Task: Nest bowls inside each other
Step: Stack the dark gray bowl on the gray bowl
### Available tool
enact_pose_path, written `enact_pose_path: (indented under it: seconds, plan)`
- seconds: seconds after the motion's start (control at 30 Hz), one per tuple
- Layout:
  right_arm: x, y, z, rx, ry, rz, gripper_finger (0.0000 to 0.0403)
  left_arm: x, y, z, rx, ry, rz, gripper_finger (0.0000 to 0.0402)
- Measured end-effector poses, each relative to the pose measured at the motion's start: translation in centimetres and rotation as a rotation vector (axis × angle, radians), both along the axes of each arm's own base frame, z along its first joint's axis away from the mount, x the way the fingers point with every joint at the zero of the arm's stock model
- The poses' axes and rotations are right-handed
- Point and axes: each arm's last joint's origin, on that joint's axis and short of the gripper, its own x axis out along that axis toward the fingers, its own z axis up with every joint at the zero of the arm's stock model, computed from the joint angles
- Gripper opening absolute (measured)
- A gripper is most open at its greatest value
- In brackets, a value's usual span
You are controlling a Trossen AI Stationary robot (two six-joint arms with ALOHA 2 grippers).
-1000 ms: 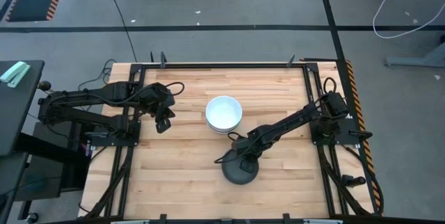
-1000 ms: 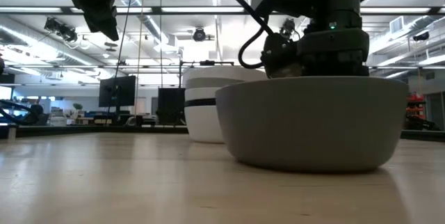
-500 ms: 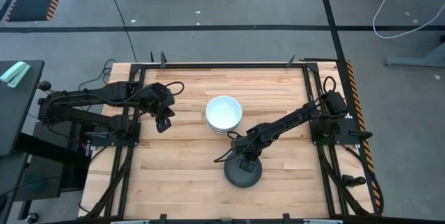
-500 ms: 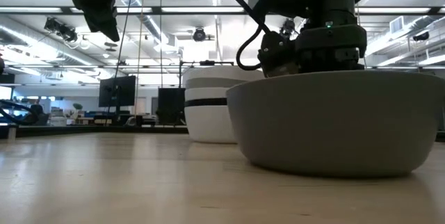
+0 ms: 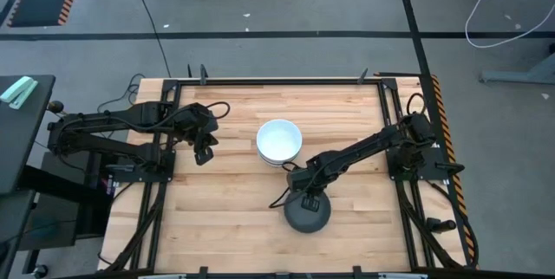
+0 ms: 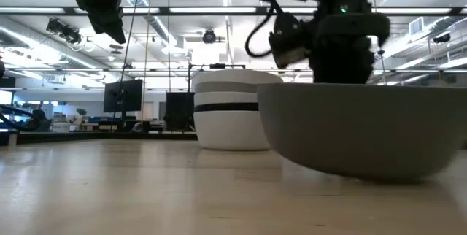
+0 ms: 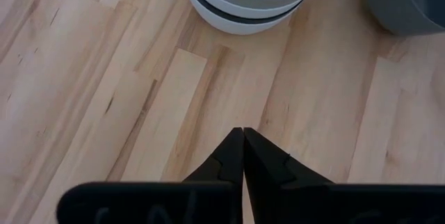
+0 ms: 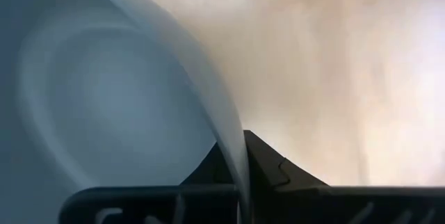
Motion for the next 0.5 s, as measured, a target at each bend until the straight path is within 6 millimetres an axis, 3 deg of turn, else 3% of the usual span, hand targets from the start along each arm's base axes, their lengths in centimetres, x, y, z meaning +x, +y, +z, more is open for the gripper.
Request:
enact_pose_path:
  seconds: [0.3,0.5]
  plan:
    - [0.8,-1.1,5.2,-0.048,-0.043,-0.015,0.0007,0.0,0.1,0.0,0.036,0.005,0.022,0.0024]
    - [1.7,-3.1,8.9,-0.074,-0.115,-0.024,0.0007,0.0,0.1,0.0,0.038,0.006,0.023,0.0014]
